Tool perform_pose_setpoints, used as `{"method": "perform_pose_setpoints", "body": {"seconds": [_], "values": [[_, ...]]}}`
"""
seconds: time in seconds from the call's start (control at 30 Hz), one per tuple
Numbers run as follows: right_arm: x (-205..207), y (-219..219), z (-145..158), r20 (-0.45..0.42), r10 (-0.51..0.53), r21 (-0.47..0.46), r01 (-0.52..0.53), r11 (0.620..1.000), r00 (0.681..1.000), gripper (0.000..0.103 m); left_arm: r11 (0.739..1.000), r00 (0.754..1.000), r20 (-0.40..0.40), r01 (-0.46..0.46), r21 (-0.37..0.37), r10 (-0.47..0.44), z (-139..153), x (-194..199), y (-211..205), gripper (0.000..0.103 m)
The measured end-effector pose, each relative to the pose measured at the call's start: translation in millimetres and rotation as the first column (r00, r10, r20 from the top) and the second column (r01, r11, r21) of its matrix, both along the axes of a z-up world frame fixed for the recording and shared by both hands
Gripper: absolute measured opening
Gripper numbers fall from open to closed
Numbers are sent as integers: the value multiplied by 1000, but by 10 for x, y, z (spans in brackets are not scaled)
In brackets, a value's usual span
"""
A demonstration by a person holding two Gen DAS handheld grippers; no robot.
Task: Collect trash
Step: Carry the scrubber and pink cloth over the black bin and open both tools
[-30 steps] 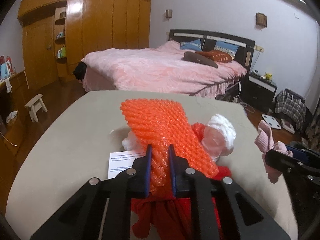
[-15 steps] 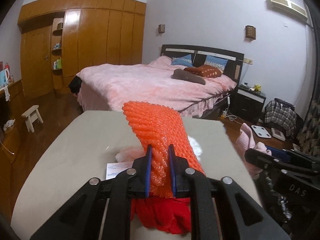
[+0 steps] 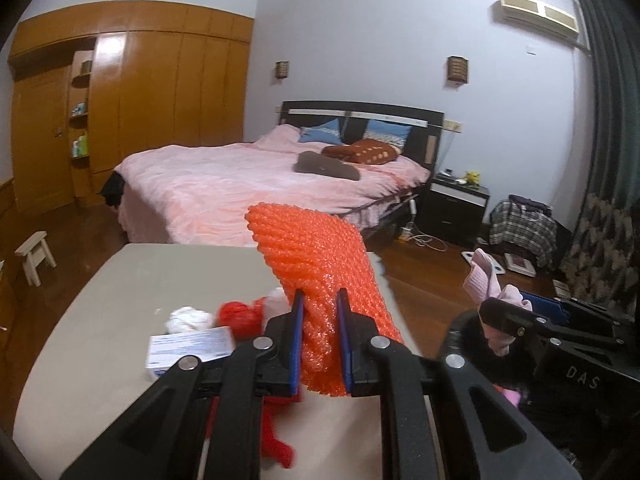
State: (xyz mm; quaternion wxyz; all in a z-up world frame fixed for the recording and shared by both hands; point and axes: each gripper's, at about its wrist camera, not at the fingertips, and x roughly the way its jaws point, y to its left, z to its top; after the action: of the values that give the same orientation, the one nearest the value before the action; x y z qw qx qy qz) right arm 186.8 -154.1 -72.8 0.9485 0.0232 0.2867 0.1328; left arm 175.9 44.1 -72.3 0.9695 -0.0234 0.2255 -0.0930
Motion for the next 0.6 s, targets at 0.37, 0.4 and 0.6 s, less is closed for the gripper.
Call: {"method": "perform_pose_setpoints", "body": {"seconds": [0.37, 0.4, 0.6], "values": [[-282, -816, 12, 4, -167, -21, 167, 986, 986, 39, 985, 985, -10, 174, -7, -174, -2, -36, -792, 15], [-308, -891, 6, 3, -183, -24, 183, 983, 983, 39, 982, 982, -11, 190, -7, -191, -10, -42, -870, 15], [-432, -1216, -77, -3, -256, -32, 256, 966, 967, 39, 961, 961, -25, 275, -15, -276, -69, -47, -1308, 15]]}}
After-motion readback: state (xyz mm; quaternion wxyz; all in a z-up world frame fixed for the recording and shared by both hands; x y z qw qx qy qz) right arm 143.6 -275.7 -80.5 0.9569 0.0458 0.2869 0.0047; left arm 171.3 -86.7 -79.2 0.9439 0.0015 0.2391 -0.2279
